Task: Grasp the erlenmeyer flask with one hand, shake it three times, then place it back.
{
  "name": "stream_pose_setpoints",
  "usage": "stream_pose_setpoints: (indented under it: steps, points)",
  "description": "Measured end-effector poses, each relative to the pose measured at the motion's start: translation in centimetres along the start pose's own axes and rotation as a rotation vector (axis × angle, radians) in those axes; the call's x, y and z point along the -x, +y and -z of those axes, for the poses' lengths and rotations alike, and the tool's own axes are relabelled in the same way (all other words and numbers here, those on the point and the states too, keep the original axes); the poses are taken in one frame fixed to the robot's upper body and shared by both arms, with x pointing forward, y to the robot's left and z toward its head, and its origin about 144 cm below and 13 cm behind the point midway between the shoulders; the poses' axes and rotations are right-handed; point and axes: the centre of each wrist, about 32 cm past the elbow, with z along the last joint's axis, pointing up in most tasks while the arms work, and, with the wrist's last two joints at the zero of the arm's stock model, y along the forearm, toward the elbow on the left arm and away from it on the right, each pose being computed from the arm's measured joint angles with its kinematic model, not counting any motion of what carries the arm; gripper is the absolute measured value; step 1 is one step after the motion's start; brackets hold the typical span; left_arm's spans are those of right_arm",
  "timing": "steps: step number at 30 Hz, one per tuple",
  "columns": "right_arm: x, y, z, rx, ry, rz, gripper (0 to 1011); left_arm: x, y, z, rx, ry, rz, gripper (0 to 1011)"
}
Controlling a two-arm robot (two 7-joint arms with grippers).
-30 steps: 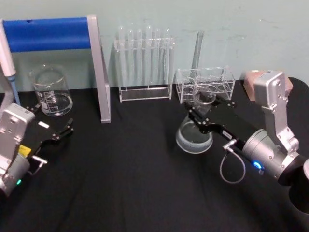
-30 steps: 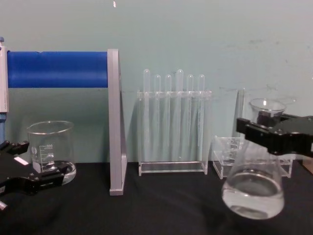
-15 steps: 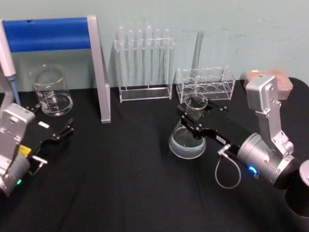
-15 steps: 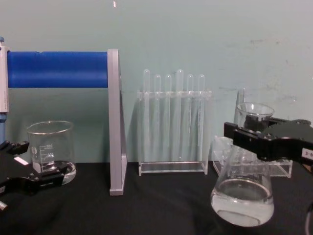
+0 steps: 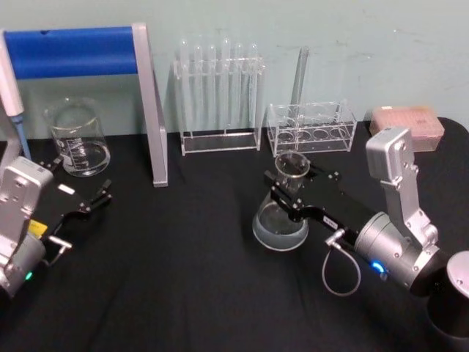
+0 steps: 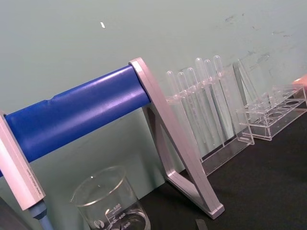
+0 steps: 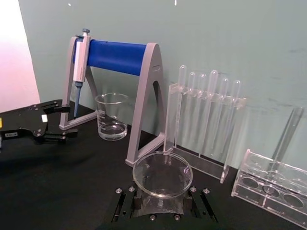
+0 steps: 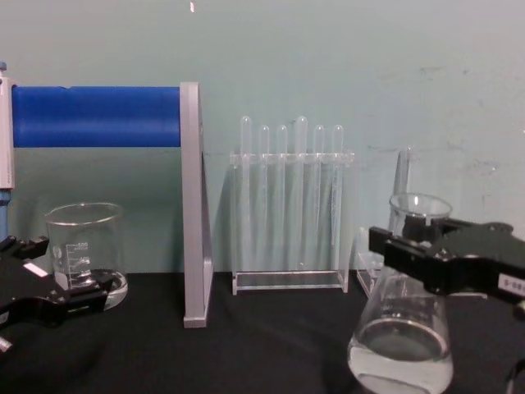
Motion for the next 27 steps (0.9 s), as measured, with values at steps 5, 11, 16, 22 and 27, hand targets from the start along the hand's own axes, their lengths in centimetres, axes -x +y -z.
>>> stream_pose_setpoints:
  steps: [5,11,16,22,27]
  points:
    - [0.2,0.0,0.6,-0.001,-0.001,-0.014,448,0.0,0.0,0.0,0.000,0.000,0.000,1001]
    - [0.5,0.0,1.5,0.001,0.004,-0.026,448,0.0,0.0,0.0,0.000,0.000,0.000,1001]
    - [0.6,0.1,2.0,0.008,0.008,-0.033,448,0.0,0.0,0.0,0.000,0.000,0.000,1001]
    - [0.9,0.2,2.6,0.024,0.007,-0.042,448,0.0,0.0,0.0,0.000,0.000,0.000,1001]
    - [1.0,0.2,2.8,0.033,0.006,-0.044,448,0.0,0.0,0.0,0.000,0.000,0.000,1001]
